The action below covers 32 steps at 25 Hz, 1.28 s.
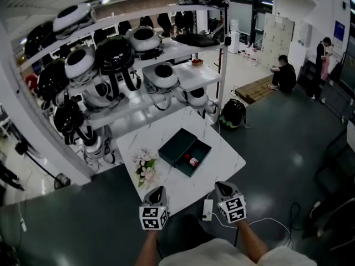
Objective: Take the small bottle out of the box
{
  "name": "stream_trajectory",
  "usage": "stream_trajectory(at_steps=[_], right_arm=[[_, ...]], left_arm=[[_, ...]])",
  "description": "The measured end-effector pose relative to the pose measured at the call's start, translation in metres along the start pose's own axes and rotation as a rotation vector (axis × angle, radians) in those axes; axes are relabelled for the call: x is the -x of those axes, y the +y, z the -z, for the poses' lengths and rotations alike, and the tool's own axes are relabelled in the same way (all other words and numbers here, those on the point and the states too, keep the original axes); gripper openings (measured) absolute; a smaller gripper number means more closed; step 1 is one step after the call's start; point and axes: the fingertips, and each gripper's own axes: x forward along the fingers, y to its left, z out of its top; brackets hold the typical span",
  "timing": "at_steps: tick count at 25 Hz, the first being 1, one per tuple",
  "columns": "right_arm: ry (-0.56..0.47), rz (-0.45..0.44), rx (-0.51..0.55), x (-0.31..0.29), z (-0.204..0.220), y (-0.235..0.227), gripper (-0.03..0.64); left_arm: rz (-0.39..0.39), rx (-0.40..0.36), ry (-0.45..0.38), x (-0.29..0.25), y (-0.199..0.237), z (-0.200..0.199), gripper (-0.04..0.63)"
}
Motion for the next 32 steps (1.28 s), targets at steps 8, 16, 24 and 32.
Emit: stream_trajectory(at_steps=[8, 16, 24, 32], right_arm=[[-0.001, -0.011, -0.002, -0.065, -0.011, -0.02, 0.02], [-0.016, -0.036, -0.011, -0.143, -0.035, -0.048, 0.02], [-0.023, -0.071, -0.01, -0.209, -0.067, -0.075, 0.021], [-0.037, -0.11, -0.014, -0.265, -0.085, -0.107, 0.021]], left_arm=[[-0.016, 0.002, -0.001, -0.053, 0.036, -0.013, 0.018], [-0.042, 0.004, 0.001, -0.116, 0.074, -0.039, 0.018], [-0.074, 0.011, 0.013, -0.17, 0.103, -0.06, 0.017], [-0.12, 0.014, 0.033, -0.21, 0.12, -0.073, 0.018]])
